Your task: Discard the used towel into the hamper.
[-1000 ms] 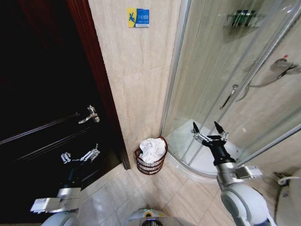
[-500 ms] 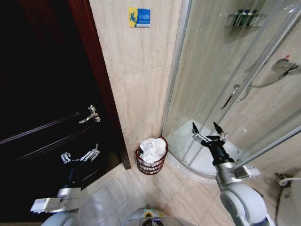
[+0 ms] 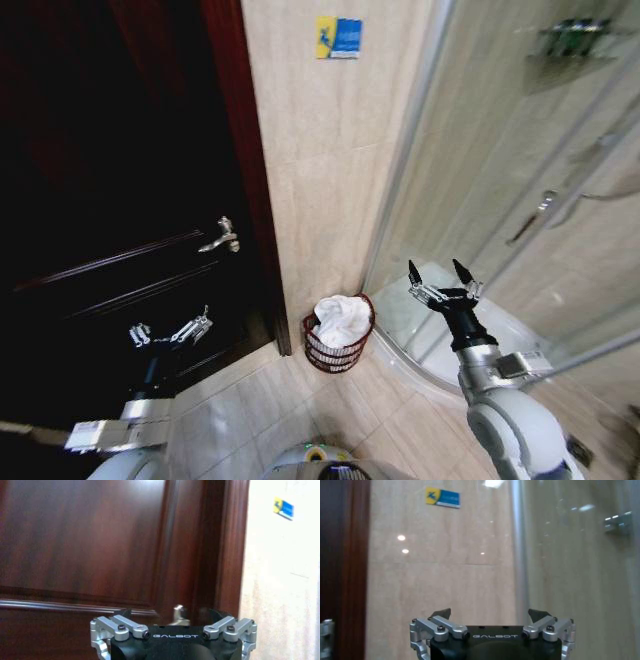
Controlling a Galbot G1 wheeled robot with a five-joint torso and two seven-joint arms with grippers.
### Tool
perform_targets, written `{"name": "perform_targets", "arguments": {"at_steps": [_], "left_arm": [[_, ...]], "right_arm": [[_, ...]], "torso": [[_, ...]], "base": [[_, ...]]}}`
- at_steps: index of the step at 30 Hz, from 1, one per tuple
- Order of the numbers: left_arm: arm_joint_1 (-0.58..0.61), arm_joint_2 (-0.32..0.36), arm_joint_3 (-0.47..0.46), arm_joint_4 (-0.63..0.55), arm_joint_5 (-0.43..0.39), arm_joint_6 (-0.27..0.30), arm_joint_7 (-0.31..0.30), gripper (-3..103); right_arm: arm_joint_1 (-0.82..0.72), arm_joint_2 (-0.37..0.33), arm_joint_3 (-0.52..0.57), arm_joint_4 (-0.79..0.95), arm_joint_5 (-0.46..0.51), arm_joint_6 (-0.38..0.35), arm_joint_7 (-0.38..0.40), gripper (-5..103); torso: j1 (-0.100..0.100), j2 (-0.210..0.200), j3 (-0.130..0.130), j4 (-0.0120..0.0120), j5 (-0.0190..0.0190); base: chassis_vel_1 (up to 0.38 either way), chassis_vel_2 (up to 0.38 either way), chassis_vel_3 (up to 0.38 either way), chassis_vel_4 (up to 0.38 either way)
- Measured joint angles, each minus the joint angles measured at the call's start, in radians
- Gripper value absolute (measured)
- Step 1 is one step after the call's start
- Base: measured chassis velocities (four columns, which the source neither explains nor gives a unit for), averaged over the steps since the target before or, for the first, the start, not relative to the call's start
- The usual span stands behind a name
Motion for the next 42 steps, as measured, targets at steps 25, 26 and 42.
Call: {"name": "perform_targets", "arguments": {"at_steps": [25, 26, 42], "left_arm": [[0.0, 0.0, 0.0, 0.0, 0.0, 0.0, 0.0, 100], [0.0, 0.0, 0.0, 0.0, 0.0, 0.0, 0.0, 100], [0.0, 0.0, 0.0, 0.0, 0.0, 0.0, 0.0, 100]], "right_arm": [[0.001, 0.0, -0.001, -0.001, 0.001, 0.0, -0.001, 100], [0.001, 0.0, -0.001, -0.001, 0.001, 0.0, -0.001, 100], [0.001, 0.0, -0.001, -0.001, 0.001, 0.0, -0.001, 100]], "torso": [[0.0, 0.0, 0.0, 0.0004, 0.0002], [0.0, 0.0, 0.0, 0.0004, -0.0001], [0.0, 0.0, 0.0, -0.0001, 0.0]], "base": [[0.119, 0.122, 0.121, 0.126], [0.109, 0.097, 0.12, 0.092], [0.018, 0.017, 0.02, 0.019]]}}
